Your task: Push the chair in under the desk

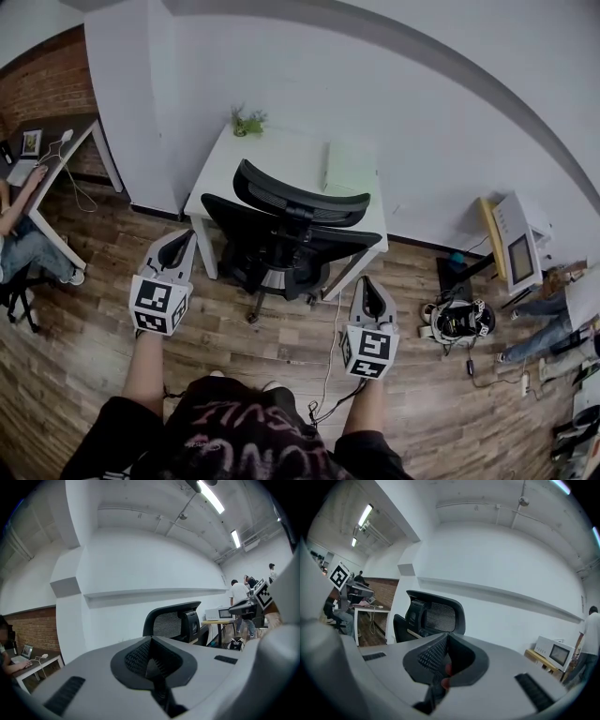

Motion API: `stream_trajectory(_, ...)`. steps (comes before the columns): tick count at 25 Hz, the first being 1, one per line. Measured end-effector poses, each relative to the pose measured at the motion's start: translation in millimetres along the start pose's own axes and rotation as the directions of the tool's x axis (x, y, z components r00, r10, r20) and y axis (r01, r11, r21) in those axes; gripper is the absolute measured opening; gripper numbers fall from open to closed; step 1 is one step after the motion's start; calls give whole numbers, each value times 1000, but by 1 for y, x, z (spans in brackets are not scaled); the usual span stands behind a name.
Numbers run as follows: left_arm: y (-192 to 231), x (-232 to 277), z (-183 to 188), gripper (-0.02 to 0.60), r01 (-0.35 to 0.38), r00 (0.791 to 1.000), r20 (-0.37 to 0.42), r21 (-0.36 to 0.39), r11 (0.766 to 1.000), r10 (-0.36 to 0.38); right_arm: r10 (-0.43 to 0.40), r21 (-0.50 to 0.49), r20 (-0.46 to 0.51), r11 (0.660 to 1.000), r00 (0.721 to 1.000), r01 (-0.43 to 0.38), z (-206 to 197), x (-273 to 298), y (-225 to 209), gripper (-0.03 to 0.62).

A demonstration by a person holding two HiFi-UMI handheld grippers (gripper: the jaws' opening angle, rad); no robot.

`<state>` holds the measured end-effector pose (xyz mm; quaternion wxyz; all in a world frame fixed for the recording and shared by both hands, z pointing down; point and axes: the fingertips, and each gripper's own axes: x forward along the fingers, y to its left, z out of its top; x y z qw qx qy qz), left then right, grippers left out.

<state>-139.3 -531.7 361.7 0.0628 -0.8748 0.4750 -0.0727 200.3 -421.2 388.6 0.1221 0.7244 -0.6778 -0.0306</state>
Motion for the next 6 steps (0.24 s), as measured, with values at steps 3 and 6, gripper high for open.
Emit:
stream_trajectory(3,3,0,3,15,1,1000,6,2,1000,-1,3,14,6,1000,1000,-3,0,1,2,25)
stream_trajectory(6,7,2,6,15,1,1000,11,0,1000,-1,2,16,11,1000,1000,-2,2,4,4,25)
